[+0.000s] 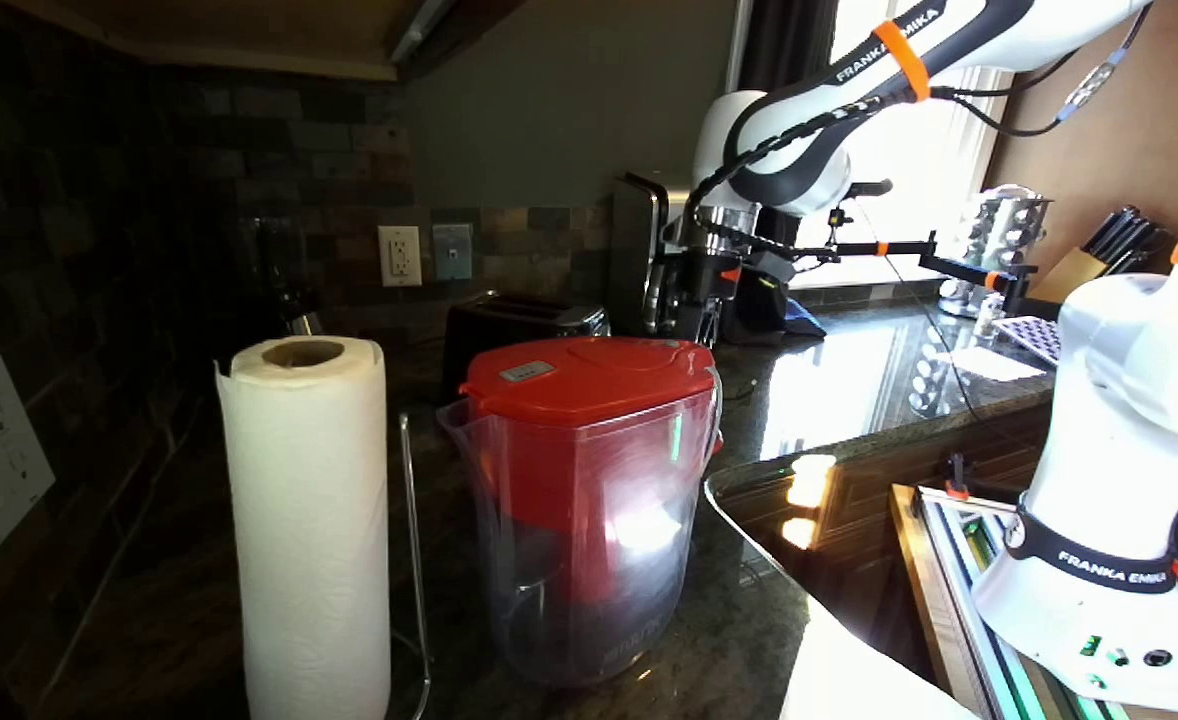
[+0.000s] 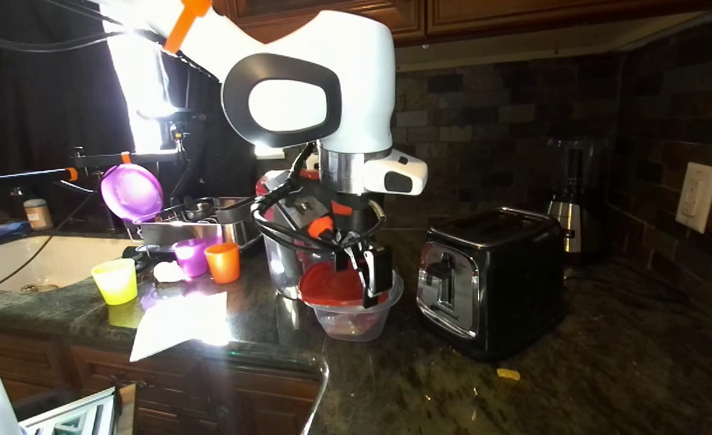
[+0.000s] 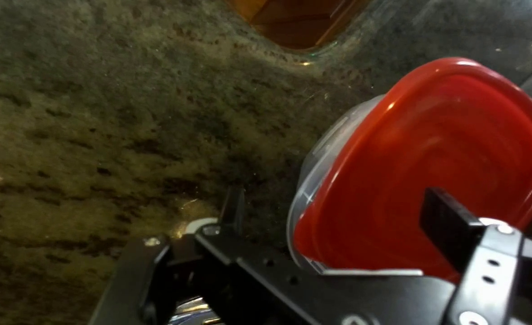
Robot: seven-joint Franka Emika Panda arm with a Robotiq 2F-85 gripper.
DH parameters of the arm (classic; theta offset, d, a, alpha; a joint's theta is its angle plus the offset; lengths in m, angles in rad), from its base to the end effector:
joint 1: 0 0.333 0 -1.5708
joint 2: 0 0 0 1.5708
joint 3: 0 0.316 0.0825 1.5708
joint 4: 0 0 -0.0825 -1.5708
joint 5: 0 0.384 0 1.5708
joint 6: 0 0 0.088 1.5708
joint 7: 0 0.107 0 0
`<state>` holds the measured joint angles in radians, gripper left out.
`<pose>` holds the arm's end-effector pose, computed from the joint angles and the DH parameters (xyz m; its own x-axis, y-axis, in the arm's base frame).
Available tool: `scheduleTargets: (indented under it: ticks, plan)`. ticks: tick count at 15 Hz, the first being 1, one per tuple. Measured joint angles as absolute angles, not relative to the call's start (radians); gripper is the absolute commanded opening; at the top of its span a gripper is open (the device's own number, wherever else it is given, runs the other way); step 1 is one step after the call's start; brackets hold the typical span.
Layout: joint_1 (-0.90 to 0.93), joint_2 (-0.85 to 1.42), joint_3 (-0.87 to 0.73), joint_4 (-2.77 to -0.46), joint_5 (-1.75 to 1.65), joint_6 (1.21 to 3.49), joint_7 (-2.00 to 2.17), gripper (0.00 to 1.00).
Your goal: Take the red lid off the tupperware then remove the object in it and place it on the counter top
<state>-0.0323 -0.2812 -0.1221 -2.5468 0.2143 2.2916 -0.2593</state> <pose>0.4262 -0.0608 0.3720 0.9977 -0.0362 0.0577 -0.0247 -0.9820 -0.1875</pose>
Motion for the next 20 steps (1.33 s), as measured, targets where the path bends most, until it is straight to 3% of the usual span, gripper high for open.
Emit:
scheduleTargets:
  ticks: [20]
  plan:
    - [-0.008,-0.177,-0.131,-2.509,0.381,2.372,-0.522,1.0]
